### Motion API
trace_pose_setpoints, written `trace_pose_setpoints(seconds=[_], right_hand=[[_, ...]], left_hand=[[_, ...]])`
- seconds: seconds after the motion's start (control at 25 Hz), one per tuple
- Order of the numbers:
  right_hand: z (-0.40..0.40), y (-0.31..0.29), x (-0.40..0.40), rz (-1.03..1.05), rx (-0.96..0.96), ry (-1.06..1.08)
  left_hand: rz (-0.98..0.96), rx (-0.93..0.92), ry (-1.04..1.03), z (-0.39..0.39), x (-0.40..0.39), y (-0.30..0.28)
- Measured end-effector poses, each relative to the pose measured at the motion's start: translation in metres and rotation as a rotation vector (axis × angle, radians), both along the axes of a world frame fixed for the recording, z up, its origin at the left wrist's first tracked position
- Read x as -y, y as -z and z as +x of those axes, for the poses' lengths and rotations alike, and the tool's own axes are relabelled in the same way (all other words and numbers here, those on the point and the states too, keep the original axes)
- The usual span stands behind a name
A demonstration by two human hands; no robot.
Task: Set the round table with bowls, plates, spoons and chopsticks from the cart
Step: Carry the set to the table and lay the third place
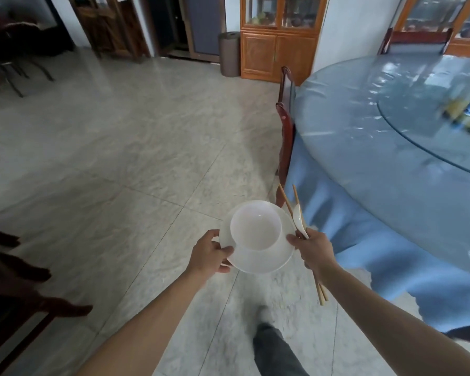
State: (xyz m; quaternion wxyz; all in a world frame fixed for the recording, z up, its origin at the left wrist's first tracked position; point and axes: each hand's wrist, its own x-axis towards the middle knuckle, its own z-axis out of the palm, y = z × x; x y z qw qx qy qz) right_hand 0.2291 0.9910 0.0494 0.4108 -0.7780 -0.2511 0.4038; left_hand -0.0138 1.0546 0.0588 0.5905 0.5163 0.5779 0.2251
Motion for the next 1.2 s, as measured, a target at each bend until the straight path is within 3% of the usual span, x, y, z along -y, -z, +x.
trace_pose_setpoints(seconds=[0.84,1.2], right_hand=[[0.137,0.005,-0.363,-0.003,0.121,0.03],[0.176,0.003,-0.523,0.007,0.115,0.231]], left_hand=[[0.037,-0.049,0.178,0.138,-0.397,0.011],[0.062,-0.055,0.37,0.192,-0.596,-0.007]])
